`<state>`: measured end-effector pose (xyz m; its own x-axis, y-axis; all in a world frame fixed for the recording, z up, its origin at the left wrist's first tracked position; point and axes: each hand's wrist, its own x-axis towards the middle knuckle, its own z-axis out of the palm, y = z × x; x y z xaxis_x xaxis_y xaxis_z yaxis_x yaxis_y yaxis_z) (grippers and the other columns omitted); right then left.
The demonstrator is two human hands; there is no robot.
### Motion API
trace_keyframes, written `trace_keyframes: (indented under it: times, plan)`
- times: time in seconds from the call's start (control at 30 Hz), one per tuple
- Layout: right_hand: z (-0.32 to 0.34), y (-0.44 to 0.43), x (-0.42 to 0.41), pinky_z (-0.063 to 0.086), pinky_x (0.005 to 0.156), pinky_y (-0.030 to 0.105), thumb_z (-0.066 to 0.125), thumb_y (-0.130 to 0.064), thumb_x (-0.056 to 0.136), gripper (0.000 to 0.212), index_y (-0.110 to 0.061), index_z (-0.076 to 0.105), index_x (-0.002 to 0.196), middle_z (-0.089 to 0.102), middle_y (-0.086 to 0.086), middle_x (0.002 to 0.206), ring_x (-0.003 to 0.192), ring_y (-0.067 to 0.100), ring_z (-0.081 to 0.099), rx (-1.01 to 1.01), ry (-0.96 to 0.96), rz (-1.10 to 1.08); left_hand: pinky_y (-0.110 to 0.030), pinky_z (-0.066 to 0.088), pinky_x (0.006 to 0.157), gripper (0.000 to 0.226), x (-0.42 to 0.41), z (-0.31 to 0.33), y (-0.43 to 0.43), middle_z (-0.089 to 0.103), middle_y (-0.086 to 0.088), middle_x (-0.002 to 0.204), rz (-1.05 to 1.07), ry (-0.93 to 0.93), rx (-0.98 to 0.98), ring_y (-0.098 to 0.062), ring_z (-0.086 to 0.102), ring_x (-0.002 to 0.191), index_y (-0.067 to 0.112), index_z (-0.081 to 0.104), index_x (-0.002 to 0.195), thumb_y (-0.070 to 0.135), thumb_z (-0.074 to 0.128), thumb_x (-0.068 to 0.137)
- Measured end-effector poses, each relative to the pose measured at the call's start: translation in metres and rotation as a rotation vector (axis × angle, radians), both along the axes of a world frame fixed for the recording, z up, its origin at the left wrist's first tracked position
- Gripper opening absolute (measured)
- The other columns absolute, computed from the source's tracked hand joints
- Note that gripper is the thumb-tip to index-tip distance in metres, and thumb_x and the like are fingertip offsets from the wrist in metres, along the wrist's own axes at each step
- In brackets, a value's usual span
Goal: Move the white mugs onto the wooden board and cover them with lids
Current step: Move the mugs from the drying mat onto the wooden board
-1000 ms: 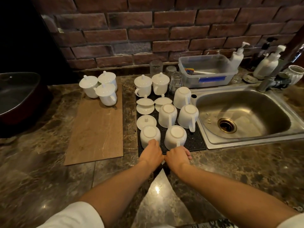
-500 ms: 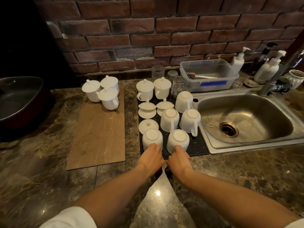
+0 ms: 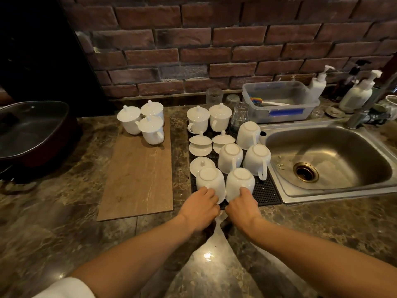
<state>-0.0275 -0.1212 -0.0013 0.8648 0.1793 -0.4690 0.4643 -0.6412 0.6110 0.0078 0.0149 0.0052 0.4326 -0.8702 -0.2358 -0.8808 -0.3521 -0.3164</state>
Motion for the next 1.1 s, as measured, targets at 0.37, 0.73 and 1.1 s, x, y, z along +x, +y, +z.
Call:
trace_keyframes:
  times: [0.37,0.73,1.1]
  plan:
    - [0.077,0.045,0.027,0.039,0.075,0.031,0.047,-0.008,0.093,0.023,-0.011,0.065,0.107,0.067,0.008,0.113,0.105,0.027,0.063,0.465,-0.088,-0.277,-0.037,0.030,0.087,0.025,0.036,0.033,0.085,0.061,0.001,0.108,0.313,-0.090,-0.328,-0.026,0.045,0.108,0.021,0.065,0.111,0.029,0.048,0.095]
    - [0.125,0.078,0.090,0.044,0.044,0.023,0.036,-0.022,0.101,0.030,-0.002,0.056,0.091,0.070,0.022,0.079,0.058,0.026,0.067,1.161,0.171,-0.660,-0.034,0.046,0.084,0.021,0.080,0.058,0.194,0.064,-0.007,0.106,1.085,0.158,-1.138,-0.022,0.058,0.095,0.011,0.069,0.100,0.029,0.061,0.092]
    - [0.053,0.137,0.120,0.041,0.049,0.027,0.036,-0.022,0.097,0.023,-0.007,0.047,0.083,0.062,0.019,0.073,0.052,0.023,0.057,2.047,0.091,-1.258,-0.038,0.045,0.080,0.024,0.132,0.009,0.233,0.055,0.010,0.086,1.413,0.505,-1.660,-0.020,0.053,0.086,0.010,0.063,0.088,0.029,0.050,0.097]
